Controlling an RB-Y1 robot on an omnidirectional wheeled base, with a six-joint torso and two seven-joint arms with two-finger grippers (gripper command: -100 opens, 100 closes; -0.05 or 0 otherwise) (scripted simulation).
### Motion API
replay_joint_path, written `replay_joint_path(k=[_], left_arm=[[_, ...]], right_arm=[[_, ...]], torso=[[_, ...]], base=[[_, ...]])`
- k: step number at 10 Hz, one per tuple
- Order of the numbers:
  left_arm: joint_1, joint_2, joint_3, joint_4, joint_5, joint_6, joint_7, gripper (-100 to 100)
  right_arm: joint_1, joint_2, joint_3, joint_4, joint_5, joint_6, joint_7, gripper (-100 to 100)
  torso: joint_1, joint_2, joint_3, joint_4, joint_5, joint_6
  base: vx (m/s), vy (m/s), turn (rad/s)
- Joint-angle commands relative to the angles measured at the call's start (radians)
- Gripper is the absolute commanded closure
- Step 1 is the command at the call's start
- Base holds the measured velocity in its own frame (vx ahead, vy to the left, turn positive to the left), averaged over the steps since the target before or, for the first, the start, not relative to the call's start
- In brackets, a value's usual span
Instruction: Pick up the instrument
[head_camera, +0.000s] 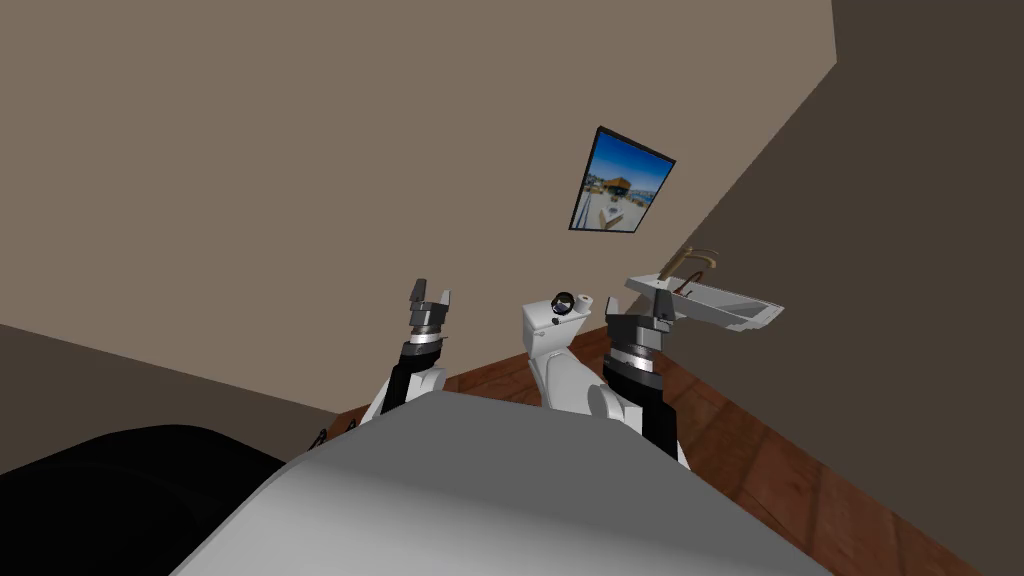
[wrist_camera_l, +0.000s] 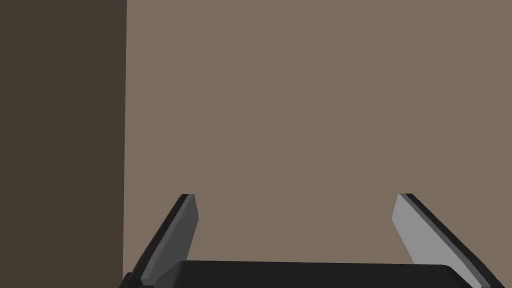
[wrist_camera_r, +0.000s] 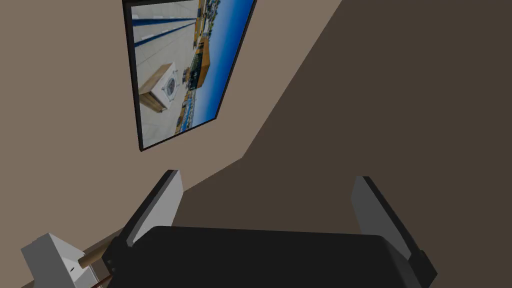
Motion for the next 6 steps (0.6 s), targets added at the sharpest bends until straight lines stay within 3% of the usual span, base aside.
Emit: replay_joint_path(k=[1, 4, 6], left_arm=[[0.0, 0.0, 0.0, 0.0, 0.0, 0.0, 0.0, 0], [0.0, 0.0, 0.0, 0.0, 0.0, 0.0, 0.0, 0], [0.0, 0.0, 0.0, 0.0, 0.0, 0.0, 0.0, 0]], right_arm=[[0.003, -0.048, 0.001, 0.006, 0.001, 0.001, 0.018, -100], [0.01, -0.123, 0.002, 0.021, 0.005, 0.002, 0.059, -100], [0.021, -0.192, 0.004, 0.045, 0.011, 0.004, 0.119, -100]], torso=[[0.0, 0.0, 0.0, 0.0, 0.0, 0.0], [-0.002, 0.0, 0.0, 0.0, 0.0, 0.0], [-0.001, 0.0, 0.0, 0.0, 0.0, 0.0]], base=[[-0.001, -0.007, 0.033], [-0.003, -0.019, 0.058], [-0.001, -0.016, 0.083]])
